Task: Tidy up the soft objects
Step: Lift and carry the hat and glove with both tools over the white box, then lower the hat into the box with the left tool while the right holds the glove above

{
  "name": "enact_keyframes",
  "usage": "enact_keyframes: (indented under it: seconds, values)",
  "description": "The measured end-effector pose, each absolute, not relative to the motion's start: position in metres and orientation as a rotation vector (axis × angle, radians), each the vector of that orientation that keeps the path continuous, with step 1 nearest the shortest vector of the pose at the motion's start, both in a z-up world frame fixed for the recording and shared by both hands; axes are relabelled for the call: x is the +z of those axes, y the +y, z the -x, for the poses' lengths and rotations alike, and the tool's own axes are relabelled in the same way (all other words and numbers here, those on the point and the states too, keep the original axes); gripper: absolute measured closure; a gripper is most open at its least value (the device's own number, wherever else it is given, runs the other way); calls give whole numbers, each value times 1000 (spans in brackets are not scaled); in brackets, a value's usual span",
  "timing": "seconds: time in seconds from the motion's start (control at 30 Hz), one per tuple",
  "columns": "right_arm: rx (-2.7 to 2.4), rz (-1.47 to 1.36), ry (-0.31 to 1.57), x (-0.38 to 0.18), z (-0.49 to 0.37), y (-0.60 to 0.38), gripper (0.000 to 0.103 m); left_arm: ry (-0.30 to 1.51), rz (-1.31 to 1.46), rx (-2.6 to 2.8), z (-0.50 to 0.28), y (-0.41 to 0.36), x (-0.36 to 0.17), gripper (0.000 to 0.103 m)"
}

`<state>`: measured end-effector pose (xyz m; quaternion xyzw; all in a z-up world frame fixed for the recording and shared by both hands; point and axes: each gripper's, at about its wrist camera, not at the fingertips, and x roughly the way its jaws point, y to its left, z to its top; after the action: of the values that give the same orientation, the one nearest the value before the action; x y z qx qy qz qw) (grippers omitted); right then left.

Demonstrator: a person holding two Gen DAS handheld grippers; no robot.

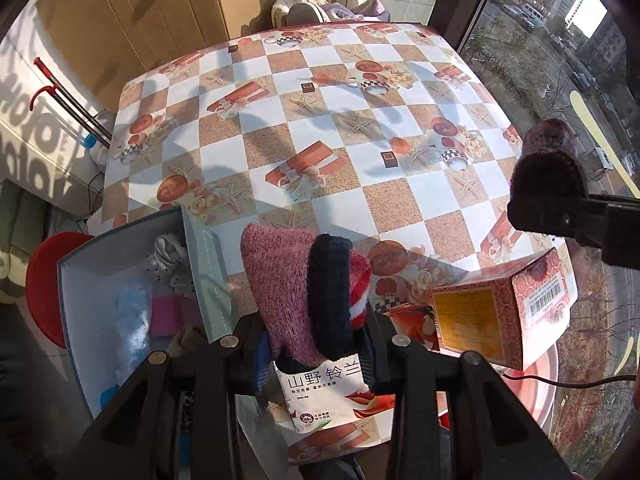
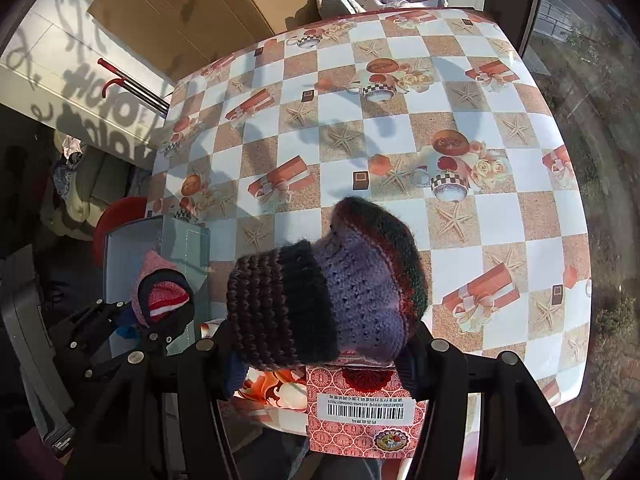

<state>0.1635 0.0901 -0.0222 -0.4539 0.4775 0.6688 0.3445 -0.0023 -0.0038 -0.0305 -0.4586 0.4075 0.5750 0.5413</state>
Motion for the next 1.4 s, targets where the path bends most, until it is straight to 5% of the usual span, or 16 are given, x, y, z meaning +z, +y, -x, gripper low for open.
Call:
enact_keyframes:
  seconds: [1.4]
  values:
    - [1969,1507,1063,4,23,-51,43,828,1149,1603,122,-145,4,64]
